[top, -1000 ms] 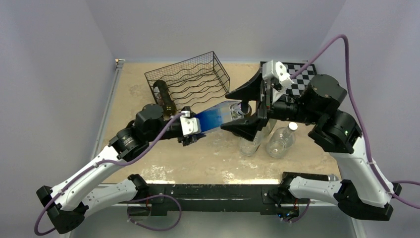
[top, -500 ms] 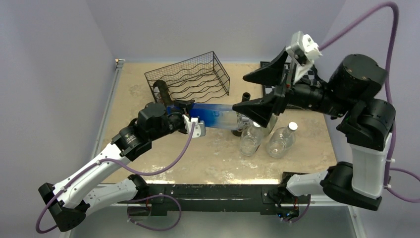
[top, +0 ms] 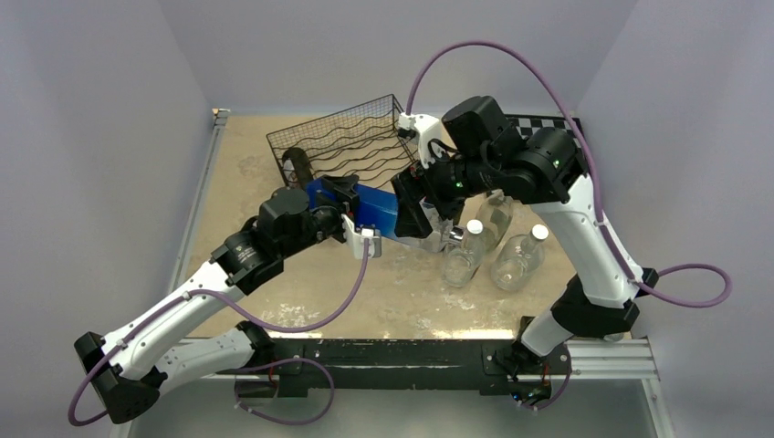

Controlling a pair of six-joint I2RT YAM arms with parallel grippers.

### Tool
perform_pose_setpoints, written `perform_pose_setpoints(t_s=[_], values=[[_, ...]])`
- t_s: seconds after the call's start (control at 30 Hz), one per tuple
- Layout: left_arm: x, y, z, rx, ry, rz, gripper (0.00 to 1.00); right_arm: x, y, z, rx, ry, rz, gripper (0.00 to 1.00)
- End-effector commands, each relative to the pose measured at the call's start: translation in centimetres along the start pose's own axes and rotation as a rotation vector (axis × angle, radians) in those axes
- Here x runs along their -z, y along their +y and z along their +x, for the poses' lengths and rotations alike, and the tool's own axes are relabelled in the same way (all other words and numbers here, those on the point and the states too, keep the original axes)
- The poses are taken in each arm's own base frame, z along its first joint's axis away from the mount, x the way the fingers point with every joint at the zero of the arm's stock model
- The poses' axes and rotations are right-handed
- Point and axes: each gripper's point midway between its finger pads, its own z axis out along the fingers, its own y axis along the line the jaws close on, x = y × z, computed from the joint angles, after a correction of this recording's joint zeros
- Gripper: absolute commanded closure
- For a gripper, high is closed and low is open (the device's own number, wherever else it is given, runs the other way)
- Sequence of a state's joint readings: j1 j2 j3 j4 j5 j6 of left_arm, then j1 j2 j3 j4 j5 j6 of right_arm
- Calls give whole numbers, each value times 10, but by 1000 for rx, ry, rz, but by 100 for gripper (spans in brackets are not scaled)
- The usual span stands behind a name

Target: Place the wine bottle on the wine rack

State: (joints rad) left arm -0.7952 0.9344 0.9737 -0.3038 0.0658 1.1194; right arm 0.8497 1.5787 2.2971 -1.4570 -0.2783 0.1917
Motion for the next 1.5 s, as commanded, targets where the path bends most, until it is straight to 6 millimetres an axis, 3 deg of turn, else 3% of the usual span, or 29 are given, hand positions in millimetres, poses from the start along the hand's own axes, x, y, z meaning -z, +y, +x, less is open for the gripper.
perform_pose_setpoints(t_s=[0.0,0.23,0.4,0.53,0.67,0.87,1.07,1.37,1.47], values=[[20,82,-32,-58,-103,-298,100,1,-10,24,-38,88,55,7],[23,89,-31,-82,-90,-331,100,-20,-18,31,-52,124,68,9],[23,101,-38,-100,-110,-373,100,-35,-22,23,-52,85,71,12],[23,108,-38,-98,-102,-390,100,-40,-19,20,-63,79,56,22],[23,108,-37,-92,-101,-394,100,-44,-21,22,-77,87,62,43],[23,108,-40,-79,-119,-394,100,-50,-24,23,-78,97,73,47],[23,108,-38,-62,-109,-396,100,-51,-30,22,-73,94,102,100],[30,103,-24,5,-54,-409,100,-31,-19,-7,-14,-86,74,100],[34,97,-22,31,-57,-399,89,-18,-14,-20,11,-149,76,100]])
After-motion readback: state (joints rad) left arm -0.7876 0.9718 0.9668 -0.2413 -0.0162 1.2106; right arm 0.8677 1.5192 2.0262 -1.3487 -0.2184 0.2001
